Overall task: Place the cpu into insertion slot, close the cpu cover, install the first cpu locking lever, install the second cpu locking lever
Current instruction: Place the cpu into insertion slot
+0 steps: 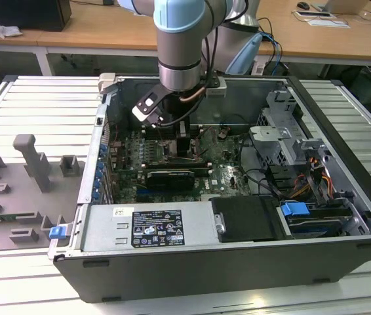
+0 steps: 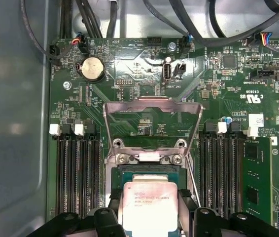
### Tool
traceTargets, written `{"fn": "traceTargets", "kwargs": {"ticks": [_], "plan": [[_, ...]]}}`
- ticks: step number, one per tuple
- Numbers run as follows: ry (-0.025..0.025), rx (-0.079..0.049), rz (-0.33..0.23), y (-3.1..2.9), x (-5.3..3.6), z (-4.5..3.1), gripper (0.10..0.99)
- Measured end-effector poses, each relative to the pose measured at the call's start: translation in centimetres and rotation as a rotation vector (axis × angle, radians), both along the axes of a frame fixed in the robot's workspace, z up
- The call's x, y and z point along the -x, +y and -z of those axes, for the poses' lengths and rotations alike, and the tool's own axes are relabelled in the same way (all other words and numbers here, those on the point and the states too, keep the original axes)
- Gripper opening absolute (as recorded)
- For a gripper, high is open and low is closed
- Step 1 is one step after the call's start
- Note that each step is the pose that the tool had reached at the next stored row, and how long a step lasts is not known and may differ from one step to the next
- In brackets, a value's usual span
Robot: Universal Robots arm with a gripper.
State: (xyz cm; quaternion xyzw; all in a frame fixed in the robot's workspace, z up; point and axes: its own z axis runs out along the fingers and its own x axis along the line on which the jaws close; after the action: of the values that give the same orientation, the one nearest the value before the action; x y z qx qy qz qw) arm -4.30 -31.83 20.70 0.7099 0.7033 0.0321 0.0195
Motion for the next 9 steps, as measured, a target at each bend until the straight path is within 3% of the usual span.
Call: {"fn": "traceTargets", "kwargs": {"ticks": [9], "plan": [[0.0010, 0.001, 0.000, 0.10, -0.04, 0.63, 0.533]]}}
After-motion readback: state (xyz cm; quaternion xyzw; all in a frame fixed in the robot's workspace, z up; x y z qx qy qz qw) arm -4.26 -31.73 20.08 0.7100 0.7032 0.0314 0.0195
